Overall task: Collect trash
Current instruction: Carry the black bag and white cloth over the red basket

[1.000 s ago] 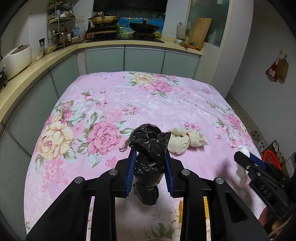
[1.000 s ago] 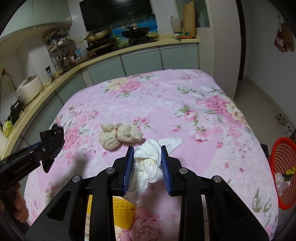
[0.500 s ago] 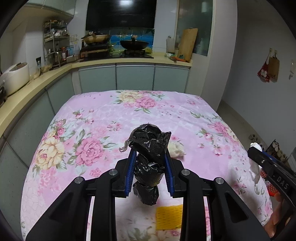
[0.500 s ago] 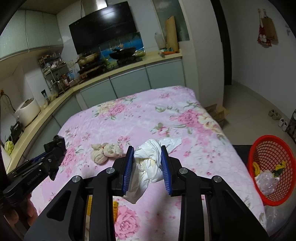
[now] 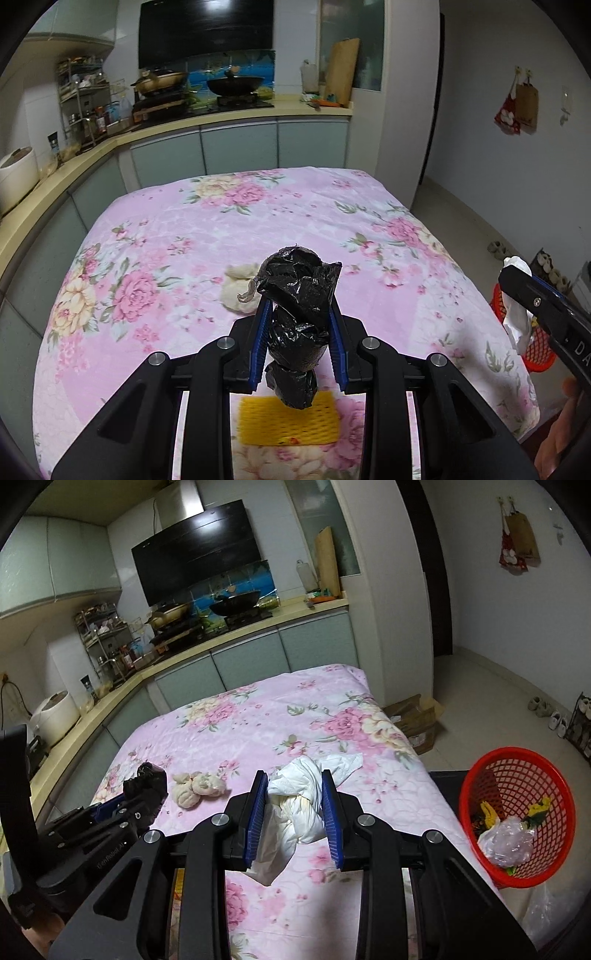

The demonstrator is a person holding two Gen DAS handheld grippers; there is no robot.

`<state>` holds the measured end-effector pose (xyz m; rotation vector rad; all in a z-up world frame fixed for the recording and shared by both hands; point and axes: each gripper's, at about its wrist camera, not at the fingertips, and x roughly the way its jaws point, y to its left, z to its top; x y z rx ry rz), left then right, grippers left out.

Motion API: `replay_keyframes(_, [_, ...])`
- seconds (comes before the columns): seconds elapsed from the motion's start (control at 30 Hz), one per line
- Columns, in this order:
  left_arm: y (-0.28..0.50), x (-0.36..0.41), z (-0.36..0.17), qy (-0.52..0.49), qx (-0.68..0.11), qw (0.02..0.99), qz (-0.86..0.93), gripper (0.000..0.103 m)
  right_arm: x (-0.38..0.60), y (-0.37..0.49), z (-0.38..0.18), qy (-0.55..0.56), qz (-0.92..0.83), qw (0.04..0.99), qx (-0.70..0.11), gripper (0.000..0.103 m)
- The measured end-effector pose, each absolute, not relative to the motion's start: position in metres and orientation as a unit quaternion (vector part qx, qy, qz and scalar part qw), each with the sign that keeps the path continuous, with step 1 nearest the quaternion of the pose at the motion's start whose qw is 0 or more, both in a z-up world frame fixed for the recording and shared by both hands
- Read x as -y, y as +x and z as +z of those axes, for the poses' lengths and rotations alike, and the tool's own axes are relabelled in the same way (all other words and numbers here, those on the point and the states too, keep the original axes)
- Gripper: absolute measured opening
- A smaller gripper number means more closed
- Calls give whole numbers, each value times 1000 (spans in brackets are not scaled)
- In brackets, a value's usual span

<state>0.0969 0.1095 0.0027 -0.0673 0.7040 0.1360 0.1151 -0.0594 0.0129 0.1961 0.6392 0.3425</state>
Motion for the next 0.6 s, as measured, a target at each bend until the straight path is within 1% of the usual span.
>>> replay_keyframes(0.37, [114,-64,10,-25,-350,936,15,27,98,120,21,108,143,934,-308,29])
replay_keyframes(0.6, [129,-29,6,-14,-358,933,-21,27,139,124,22,116,108,937,-313,29])
